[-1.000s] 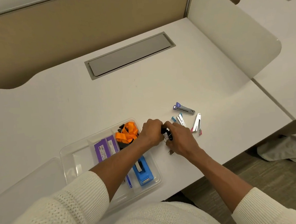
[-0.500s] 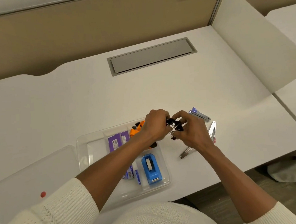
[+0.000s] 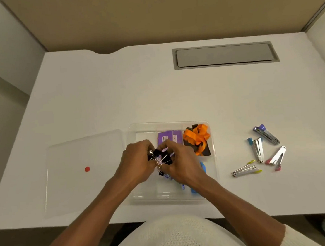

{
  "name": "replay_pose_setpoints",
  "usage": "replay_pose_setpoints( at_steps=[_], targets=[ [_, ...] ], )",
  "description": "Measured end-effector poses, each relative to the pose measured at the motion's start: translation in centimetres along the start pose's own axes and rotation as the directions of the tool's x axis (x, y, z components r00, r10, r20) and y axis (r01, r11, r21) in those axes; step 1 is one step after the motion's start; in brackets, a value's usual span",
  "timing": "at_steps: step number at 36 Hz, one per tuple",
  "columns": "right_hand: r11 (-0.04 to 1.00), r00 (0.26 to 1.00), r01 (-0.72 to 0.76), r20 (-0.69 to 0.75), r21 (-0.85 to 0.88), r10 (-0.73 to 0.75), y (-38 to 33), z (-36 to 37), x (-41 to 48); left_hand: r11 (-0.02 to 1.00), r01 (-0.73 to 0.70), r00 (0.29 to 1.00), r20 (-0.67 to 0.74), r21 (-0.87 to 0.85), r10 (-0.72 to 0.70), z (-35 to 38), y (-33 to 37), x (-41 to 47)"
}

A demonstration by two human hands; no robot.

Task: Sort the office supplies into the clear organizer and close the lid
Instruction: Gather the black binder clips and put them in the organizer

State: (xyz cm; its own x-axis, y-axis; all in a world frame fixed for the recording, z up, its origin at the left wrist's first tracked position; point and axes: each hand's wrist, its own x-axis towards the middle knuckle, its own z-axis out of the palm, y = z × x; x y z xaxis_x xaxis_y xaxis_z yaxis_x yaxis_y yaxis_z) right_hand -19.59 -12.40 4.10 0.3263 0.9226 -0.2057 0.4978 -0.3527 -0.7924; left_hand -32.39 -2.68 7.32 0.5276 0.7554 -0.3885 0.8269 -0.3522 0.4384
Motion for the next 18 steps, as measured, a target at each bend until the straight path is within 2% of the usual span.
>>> replay_pose_setpoints(
  at_steps=[6,18],
  targets=[
    [0.998,0.993,-0.044,0.111,-0.033,0.048,-0.9,3.8,-0.4,0.999,0.033,0.998,0.056,-0.016,-0.032,1.3,-4.2,-2.4],
    [0.99,0.991,-0.059,0.108,-0.131,0.073,-0.9,5.4,-1.4,0.998,0.055,0.995,0.079,-0.014,-0.054,2.1,-6.4,-4.0]
  ],
)
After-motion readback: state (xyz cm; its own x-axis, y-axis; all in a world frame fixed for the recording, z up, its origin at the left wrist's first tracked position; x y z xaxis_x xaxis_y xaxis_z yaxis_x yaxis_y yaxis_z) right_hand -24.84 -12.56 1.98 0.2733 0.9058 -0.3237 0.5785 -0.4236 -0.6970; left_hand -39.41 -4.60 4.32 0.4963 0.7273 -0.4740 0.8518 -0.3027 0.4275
